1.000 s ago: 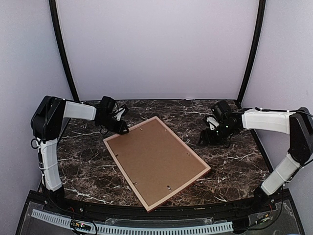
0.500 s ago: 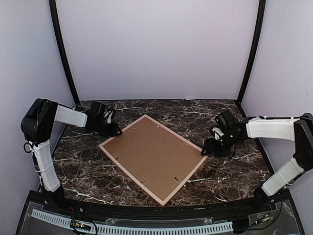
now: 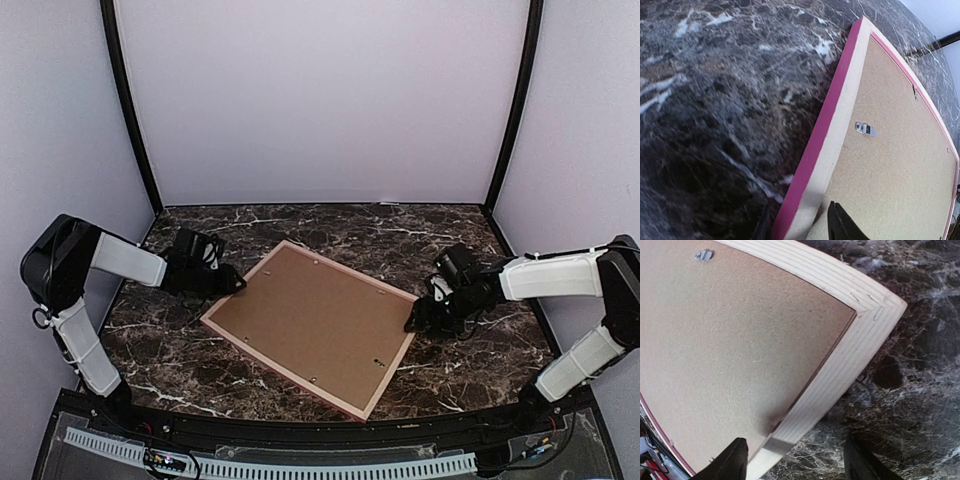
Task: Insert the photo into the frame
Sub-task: Rotate the photo frame.
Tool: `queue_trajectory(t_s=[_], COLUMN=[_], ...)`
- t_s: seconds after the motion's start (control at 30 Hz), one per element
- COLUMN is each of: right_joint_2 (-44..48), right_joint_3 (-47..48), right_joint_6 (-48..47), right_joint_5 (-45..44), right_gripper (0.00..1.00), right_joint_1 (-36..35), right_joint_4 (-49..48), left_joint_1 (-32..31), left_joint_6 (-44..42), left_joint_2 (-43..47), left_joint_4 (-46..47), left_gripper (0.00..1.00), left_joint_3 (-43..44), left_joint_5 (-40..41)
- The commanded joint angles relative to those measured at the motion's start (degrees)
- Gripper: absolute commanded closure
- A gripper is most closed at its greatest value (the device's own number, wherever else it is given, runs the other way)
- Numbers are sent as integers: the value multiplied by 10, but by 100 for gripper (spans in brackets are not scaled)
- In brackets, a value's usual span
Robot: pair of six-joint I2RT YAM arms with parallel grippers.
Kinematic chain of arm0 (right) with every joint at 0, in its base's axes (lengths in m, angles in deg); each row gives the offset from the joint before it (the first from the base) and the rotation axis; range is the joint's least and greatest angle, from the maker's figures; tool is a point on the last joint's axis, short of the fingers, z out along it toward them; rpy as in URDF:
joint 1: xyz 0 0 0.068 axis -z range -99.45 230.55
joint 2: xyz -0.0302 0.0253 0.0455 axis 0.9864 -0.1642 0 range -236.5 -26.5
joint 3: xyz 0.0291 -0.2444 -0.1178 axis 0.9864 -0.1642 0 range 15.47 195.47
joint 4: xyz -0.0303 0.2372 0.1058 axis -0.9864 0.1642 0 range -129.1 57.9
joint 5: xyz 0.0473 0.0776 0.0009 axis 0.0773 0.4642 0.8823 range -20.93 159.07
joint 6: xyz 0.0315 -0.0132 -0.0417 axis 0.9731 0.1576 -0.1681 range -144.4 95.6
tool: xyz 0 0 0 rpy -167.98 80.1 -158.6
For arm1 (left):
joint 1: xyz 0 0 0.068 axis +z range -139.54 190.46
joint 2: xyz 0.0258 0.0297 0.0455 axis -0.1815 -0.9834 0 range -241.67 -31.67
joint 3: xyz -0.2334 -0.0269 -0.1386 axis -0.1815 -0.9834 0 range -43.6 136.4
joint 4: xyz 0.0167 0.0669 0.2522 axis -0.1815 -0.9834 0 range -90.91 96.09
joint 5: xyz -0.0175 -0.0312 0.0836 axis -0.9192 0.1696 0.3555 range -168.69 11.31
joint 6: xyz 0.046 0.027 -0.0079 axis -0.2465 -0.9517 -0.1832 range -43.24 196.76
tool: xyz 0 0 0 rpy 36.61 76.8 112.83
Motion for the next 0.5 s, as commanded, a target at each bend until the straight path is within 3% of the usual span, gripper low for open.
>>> queue_trajectory(t_s=[0.0,0.13,0.47], right_joint_2=[-21,-45,-97], right_joint_3=[-12,1,70], right_joint_6=[28,19,-78], right_joint_5=[-27,-62,-182], right_gripper=[38,44,81], right_joint_1=[-3,-3,19], right_joint_4=[-45,-40,7], left_joint_1=[-45,-73,-91], left_joint_6=[43,54,-11], left_joint_2=[31,68,171], left_joint_4=[-72,-78,-151], left_gripper=[58,50,11], left_joint_3=[-51,-70,-84], left_joint_5=[12,16,89])
